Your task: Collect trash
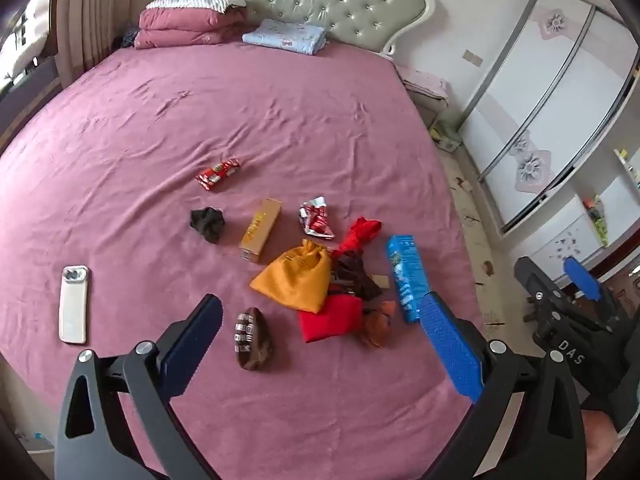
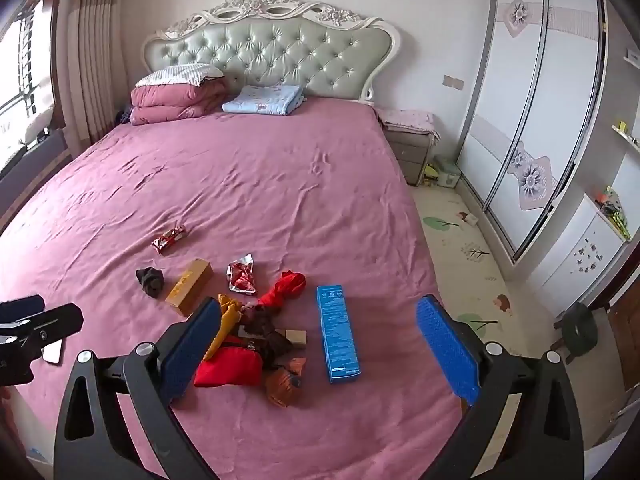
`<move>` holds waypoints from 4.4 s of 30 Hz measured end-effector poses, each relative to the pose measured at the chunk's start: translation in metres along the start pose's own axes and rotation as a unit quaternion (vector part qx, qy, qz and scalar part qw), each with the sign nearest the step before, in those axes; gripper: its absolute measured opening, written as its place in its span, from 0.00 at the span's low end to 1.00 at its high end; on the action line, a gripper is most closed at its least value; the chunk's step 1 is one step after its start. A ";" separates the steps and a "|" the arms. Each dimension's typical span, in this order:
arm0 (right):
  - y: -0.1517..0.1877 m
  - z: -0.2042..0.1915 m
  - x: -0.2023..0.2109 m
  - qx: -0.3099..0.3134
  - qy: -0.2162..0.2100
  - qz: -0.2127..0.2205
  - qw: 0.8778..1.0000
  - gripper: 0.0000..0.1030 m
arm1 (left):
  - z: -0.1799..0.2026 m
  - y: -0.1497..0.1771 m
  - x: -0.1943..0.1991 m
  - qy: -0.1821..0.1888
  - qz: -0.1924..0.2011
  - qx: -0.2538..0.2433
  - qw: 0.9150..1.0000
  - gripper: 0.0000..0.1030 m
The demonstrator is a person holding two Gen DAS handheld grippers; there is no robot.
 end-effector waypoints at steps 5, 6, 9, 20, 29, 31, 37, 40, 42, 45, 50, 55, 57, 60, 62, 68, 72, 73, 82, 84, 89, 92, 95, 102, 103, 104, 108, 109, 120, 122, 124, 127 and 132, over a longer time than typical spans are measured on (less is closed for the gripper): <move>-0.002 -0.002 -0.005 0.006 -0.005 -0.011 1.000 0.92 | -0.002 -0.005 -0.002 -0.003 0.002 0.004 1.000 0.96; -0.002 -0.002 -0.005 0.006 -0.005 -0.011 1.000 0.92 | -0.003 -0.006 -0.003 -0.004 0.001 0.008 1.000 0.96; -0.002 -0.003 -0.006 0.007 -0.007 -0.015 1.000 0.92 | -0.004 -0.007 -0.004 -0.002 -0.006 0.011 1.000 0.96; -0.002 -0.006 -0.005 0.014 -0.010 -0.021 1.000 0.92 | -0.003 -0.004 -0.011 -0.009 -0.026 -0.001 1.000 0.96; -0.005 -0.003 -0.001 0.006 -0.011 -0.011 1.000 0.92 | 0.003 -0.001 -0.012 -0.007 -0.031 -0.022 0.999 0.96; -0.004 -0.003 -0.001 0.004 -0.011 -0.011 1.000 0.92 | 0.003 0.000 -0.012 -0.006 -0.033 -0.022 0.999 0.96; -0.003 -0.001 -0.002 0.003 -0.011 -0.013 1.000 0.92 | 0.005 0.005 -0.016 -0.005 -0.041 -0.021 0.999 0.96; -0.002 0.000 -0.002 0.000 -0.012 -0.013 1.000 0.92 | 0.006 0.005 -0.015 -0.004 -0.042 -0.022 0.999 0.96; -0.002 0.000 -0.002 0.002 -0.011 -0.013 1.000 0.92 | 0.005 0.005 -0.015 -0.004 -0.043 -0.021 0.999 0.96; -0.002 0.000 -0.002 0.002 -0.011 -0.013 1.000 0.92 | 0.005 0.007 -0.016 -0.003 -0.046 -0.019 0.999 0.96; -0.001 0.000 -0.002 0.002 -0.013 -0.014 1.000 0.92 | 0.005 0.010 -0.018 -0.003 -0.048 -0.016 0.999 0.96; 0.000 0.000 -0.002 0.002 -0.013 -0.016 1.000 0.92 | 0.004 0.011 -0.020 -0.002 -0.053 -0.013 0.999 0.96; 0.000 -0.001 -0.002 0.002 -0.013 -0.015 1.000 0.92 | 0.004 0.011 -0.020 -0.002 -0.053 -0.014 0.999 0.96; 0.000 -0.001 -0.002 0.001 -0.013 -0.015 1.000 0.92 | 0.005 0.011 -0.021 -0.001 -0.053 -0.015 0.998 0.96; 0.000 -0.001 -0.002 0.001 -0.013 -0.016 1.000 0.92 | 0.005 0.011 -0.021 -0.002 -0.053 -0.015 0.998 0.96; 0.002 -0.002 -0.001 0.000 -0.014 -0.017 1.000 0.92 | 0.005 0.011 -0.022 -0.003 -0.055 -0.014 0.998 0.96; 0.002 -0.004 -0.002 0.002 -0.014 -0.017 1.000 0.92 | 0.005 0.011 -0.024 -0.003 -0.060 -0.011 0.998 0.96; 0.003 -0.005 -0.002 0.002 -0.015 -0.018 1.000 0.92 | 0.004 0.010 -0.025 -0.003 -0.061 -0.011 0.998 0.96; 0.003 -0.010 -0.010 0.003 -0.022 -0.025 0.999 0.92 | -0.001 0.012 -0.032 -0.005 -0.071 -0.005 0.997 0.96; 0.004 -0.011 -0.013 0.004 -0.026 -0.028 0.999 0.92 | -0.004 0.014 -0.035 -0.007 -0.076 -0.001 0.997 0.96; 0.009 -0.017 -0.028 0.010 -0.040 -0.045 0.998 0.92 | -0.020 0.021 -0.052 -0.003 -0.103 0.036 0.994 0.96; 0.013 -0.027 -0.040 0.017 -0.052 -0.057 0.997 0.92 | -0.031 0.025 -0.065 -0.013 -0.118 0.050 0.992 0.96; 0.018 -0.038 -0.054 0.027 -0.066 -0.071 0.995 0.92 | -0.042 0.029 -0.076 -0.023 -0.132 0.063 0.989 0.96; 0.026 -0.058 -0.089 0.043 -0.084 -0.105 0.990 0.92 | -0.064 0.044 -0.115 -0.052 -0.169 0.073 0.981 0.96; 0.028 -0.061 -0.096 0.045 -0.088 -0.111 0.989 0.92 | -0.067 0.047 -0.121 -0.054 -0.175 0.076 0.980 0.96; 0.029 -0.064 -0.103 0.048 -0.091 -0.118 0.988 0.92 | -0.071 0.049 -0.127 -0.056 -0.180 0.079 0.979 0.96; 0.034 -0.074 -0.132 0.060 -0.099 -0.141 0.983 0.92 | -0.088 0.062 -0.159 -0.072 -0.203 0.086 0.973 0.96; 0.035 -0.075 -0.137 0.061 -0.102 -0.146 0.982 0.92 | -0.092 0.065 -0.169 -0.077 -0.210 0.088 0.971 0.96; 0.049 -0.100 -0.202 0.071 -0.128 -0.192 0.970 0.92 | -0.111 0.093 -0.239 -0.088 -0.269 0.099 0.954 0.95; 0.050 -0.105 -0.209 0.073 -0.132 -0.197 0.969 0.92 | -0.113 0.099 -0.248 -0.086 -0.278 0.110 0.950 0.95; 0.051 -0.110 -0.216 0.074 -0.138 -0.203 0.967 0.92 | -0.113 0.104 -0.257 -0.088 -0.287 0.111 0.947 0.86; 0.052 -0.115 -0.222 0.071 -0.149 -0.211 0.964 0.92 | -0.112 0.111 -0.268 -0.118 -0.305 0.082 0.942 0.68; 0.054 -0.131 -0.231 0.071 -0.181 -0.225 0.955 0.92 | -0.113 0.104 -0.265 -0.124 -0.291 0.085 0.945 0.27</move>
Point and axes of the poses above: each gripper's, at about its wrist camera, not at the fingertips, and x roughly against the way its jaws point, z to its right, y to its underside, the point moved 4 cm from there along -x, roughly the way its jaws point, and after that the axes turned 4 degrees about x, right-handed, at the moved point
